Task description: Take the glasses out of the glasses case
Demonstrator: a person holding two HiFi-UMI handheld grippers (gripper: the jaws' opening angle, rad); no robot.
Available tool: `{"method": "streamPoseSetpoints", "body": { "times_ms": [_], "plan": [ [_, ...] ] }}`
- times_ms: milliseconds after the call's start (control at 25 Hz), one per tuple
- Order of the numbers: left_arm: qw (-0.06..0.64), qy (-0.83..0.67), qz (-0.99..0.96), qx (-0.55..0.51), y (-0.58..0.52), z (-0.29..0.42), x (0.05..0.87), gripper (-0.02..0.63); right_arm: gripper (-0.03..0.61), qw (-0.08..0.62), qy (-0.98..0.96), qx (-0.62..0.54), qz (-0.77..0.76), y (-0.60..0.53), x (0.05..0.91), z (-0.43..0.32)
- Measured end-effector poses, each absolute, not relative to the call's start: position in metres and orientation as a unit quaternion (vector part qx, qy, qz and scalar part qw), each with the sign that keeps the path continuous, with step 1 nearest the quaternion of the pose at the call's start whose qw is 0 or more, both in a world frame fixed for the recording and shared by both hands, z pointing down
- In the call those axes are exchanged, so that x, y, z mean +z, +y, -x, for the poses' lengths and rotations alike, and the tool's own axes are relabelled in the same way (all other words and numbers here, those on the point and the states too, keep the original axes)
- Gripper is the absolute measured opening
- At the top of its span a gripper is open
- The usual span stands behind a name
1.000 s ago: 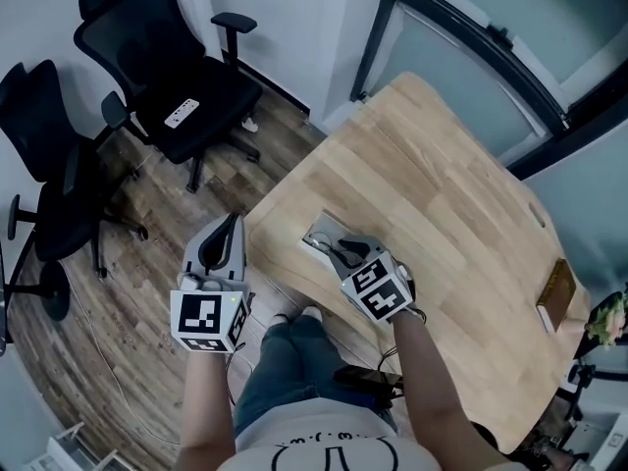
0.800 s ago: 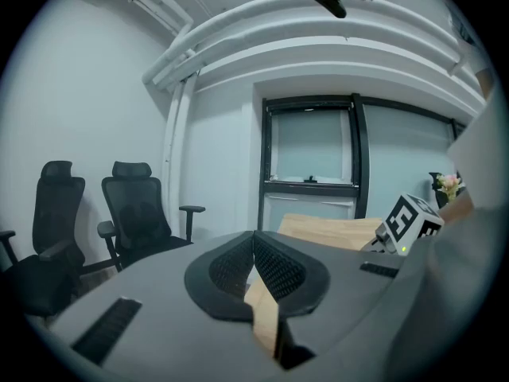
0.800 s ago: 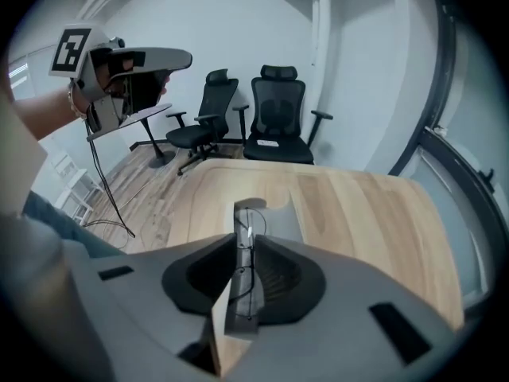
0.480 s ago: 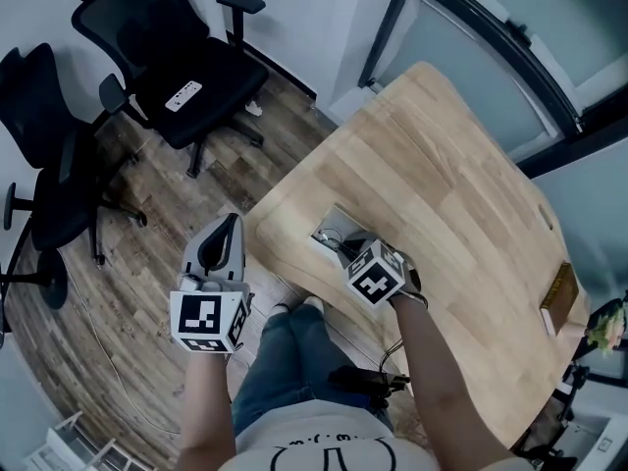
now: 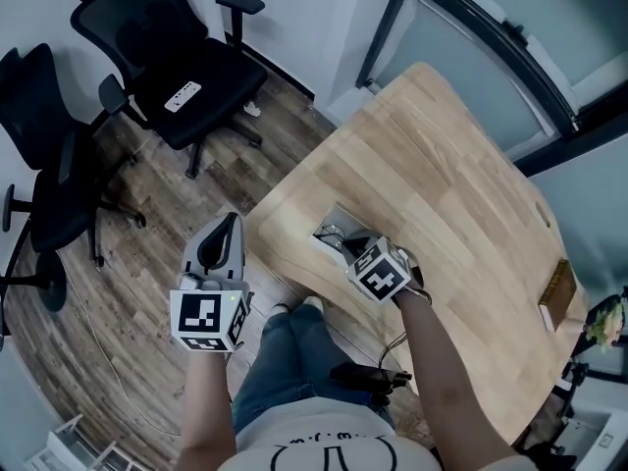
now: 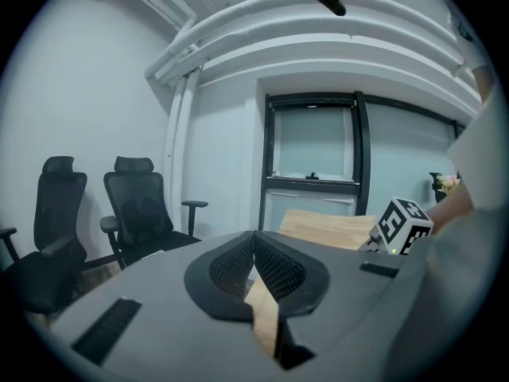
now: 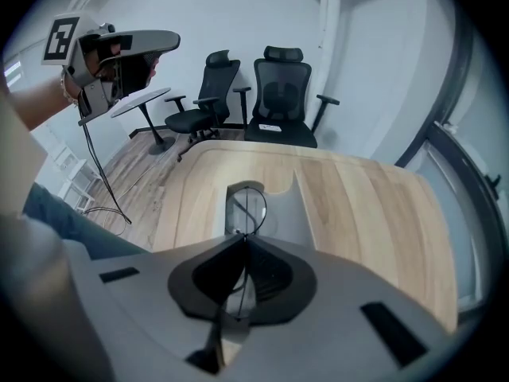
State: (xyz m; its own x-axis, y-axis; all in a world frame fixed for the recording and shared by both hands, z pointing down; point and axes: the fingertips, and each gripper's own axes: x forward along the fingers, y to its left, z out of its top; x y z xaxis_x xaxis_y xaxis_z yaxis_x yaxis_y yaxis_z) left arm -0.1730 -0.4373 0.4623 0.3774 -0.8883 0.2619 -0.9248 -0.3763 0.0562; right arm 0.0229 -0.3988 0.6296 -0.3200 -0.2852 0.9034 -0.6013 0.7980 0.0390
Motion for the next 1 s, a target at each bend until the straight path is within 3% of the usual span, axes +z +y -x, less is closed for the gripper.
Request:
{"method": "streamPoseSetpoints", "body": {
  "times_ms": [600,1000],
  "plan": [
    [0.063,-0.531,-0.844,0.051,-0.435,0.185,0.412,0.017,0.018,0.494,-0.793,0.088,-0.346,-0.399,0.561,-0.018],
    [0.028,-0.471,-0.881,0.02,-0.429,0.167,0.375,0.017,0.017,0.362,-0.782,0.041,-0.505,-0.386,0.45,-0.022]
  ]
}}
